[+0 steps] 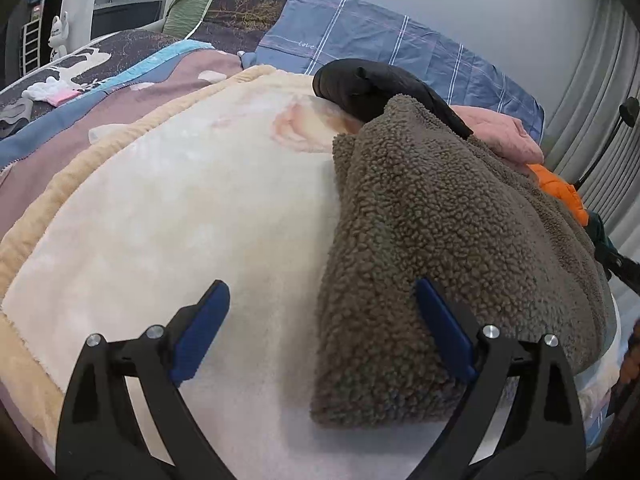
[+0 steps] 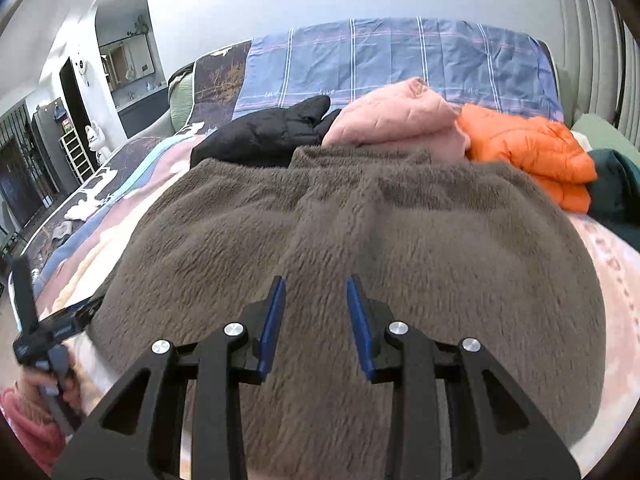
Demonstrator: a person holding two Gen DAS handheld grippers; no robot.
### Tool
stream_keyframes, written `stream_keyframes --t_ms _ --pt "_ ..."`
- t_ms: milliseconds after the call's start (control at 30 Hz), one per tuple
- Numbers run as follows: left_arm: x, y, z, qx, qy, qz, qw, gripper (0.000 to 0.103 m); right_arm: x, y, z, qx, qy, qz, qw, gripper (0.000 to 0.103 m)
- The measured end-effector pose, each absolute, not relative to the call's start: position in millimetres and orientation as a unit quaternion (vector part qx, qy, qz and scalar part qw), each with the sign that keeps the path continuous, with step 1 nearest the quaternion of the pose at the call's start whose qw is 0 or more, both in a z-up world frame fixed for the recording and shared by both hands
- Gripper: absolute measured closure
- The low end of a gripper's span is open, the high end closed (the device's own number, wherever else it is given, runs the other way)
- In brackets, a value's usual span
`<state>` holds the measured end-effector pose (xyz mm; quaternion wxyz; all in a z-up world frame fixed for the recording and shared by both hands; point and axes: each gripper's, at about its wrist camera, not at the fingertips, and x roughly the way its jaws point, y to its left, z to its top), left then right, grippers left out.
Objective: Fold large clothes
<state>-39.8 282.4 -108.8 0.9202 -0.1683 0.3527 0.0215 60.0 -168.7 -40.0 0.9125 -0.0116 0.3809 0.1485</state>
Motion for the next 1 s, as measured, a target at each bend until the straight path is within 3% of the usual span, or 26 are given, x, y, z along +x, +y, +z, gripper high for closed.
stream_keyframes --t_ms 67,100,233,600,800,900,933,967,1000 --pt "-40.7 282.1 -109.2 -0.167 0.350 0.022 0.921 0.007 81.3 -171.7 -79.9 -0.004 0.440 0.136 0.887 0.068" --pt "-40.7 281.9 -109.4 -0.167 0.350 0.021 0.922 0.007 82.1 -172.6 -84.8 -0.003 0.429 0.138 0.893 0.068" --pt "-42.3 282.7 -109.7 -0.165 0.347 0.019 0.923 0.007 73.6 -154.7 -79.8 -0.055 0.414 0.114 0.902 0.068" --pt "-40.3 287.7 -114.2 -0.187 0.349 0.005 0.918 0.007 98.8 -159.6 -52.6 -0.016 0.449 0.122 0.885 0.067" --pt "-38.6 291.3 -116.4 -0.196 0.349 -0.005 0.916 0.007 148.0 -152.4 -18.2 -0.018 0.396 0.113 0.911 0.067" --pt "-38.3 291.9 -117.2 -0.198 0.349 -0.007 0.916 0.007 182.2 -150.7 -36.8 -0.022 0.414 0.090 0.905 0.067" --pt "-38.2 291.8 -117.4 -0.199 0.348 -0.008 0.916 0.007 196.9 -150.2 -58.8 -0.027 0.445 0.081 0.892 0.064" --pt "-38.0 291.5 -117.7 -0.199 0.348 -0.009 0.916 0.007 211.6 -152.8 -86.9 -0.019 0.484 0.082 0.871 0.051" --pt "-37.4 291.8 -118.2 -0.201 0.348 -0.013 0.916 0.007 216.6 -156.4 -97.1 -0.003 0.485 0.088 0.870 0.049"
